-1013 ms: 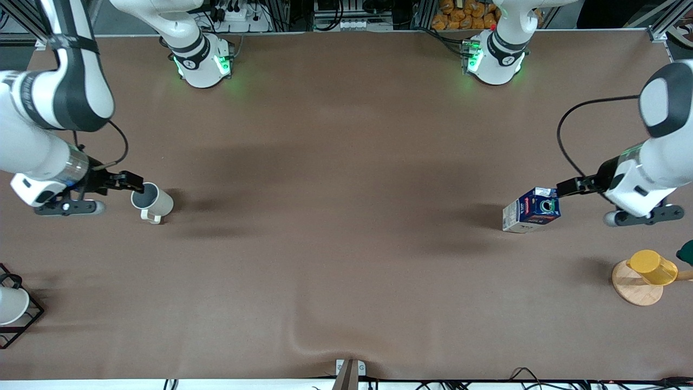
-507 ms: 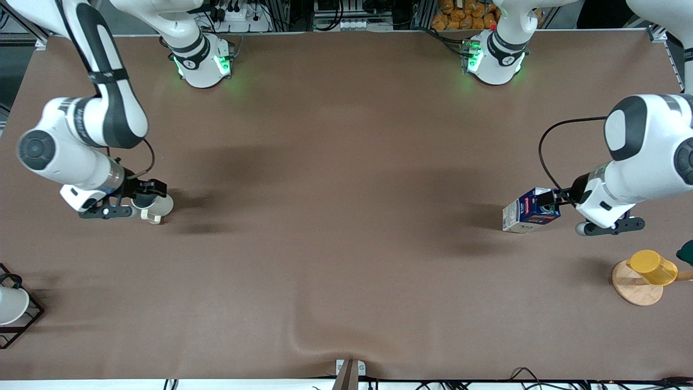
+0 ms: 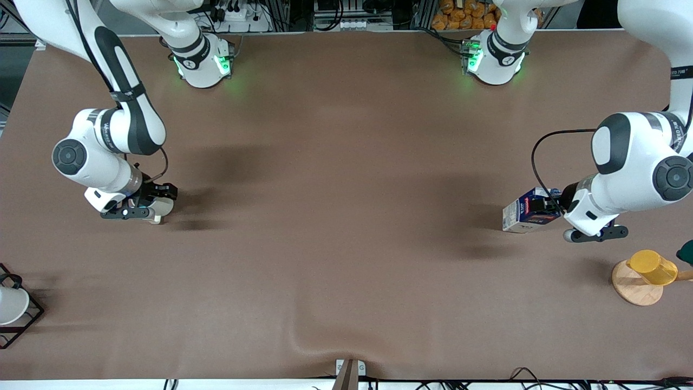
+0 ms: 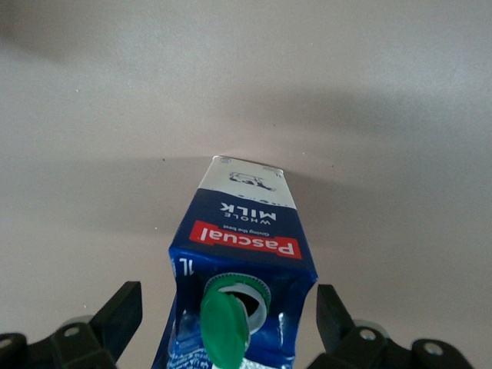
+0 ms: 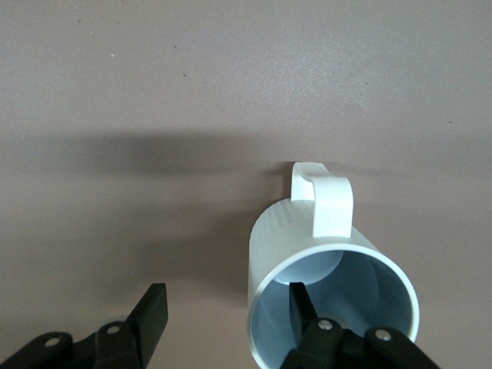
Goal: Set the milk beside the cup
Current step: 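Grasp the mug rim with the right gripper while the left gripper grasps the milk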
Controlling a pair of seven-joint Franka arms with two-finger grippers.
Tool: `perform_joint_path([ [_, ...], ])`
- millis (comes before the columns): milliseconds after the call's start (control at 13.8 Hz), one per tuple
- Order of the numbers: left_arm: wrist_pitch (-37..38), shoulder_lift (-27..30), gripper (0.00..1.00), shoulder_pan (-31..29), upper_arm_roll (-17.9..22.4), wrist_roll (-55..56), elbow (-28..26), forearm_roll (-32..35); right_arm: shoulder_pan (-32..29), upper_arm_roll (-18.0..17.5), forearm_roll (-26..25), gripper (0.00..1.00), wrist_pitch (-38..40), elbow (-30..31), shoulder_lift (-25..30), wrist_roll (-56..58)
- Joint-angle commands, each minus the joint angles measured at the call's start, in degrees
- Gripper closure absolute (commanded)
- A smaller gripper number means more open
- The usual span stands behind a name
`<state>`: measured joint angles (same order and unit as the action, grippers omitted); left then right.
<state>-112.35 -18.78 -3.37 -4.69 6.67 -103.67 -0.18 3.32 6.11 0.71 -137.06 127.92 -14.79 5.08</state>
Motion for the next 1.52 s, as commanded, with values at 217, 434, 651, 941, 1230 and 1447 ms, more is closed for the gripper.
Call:
perform_joint_path([
  [217, 0.38, -0.64, 0.01, -0.41, -0.32, -0.96, -0.22, 0.79, -1.21, -0.22, 0.25, 0.74, -2.6, -0.65, -3.14, -2.0],
  [434, 0.64, -0.73, 0.18, -0.41, -0.32, -0.96, -0.22, 0.79, -1.12, -0.22, 0.17, 1.0, -2.87, -1.17, -3.84, -2.18],
  [651, 2.05, -0.73, 0.25, -0.24, -0.32, -0.61, -0.04, 0.79, -0.86, -0.22, 0.17, 1.0, -0.42, -4.24, -3.14, -1.83],
  [941, 2.31, -0.64, 0.26, -0.06, -0.32, -0.43, 1.79, 0.71, 0.01, -0.48, 0.6, 1.0, 17.49, -15.13, -1.83, -1.74],
  [1230, 4.24, -0.64, 0.26, 0.12, -0.5, 0.19, 3.3, 0.71, 1.87, -0.66, 3.67, 1.0, 18.58, -15.5, 0.46, -2.27],
  [1447, 4.42, -0.82, 0.26, 0.12, -0.5, 0.01, 2.94, 0.71, 4.58, -1.01, 4.47, 1.0, 20.59, -15.41, 1.6, -2.36],
])
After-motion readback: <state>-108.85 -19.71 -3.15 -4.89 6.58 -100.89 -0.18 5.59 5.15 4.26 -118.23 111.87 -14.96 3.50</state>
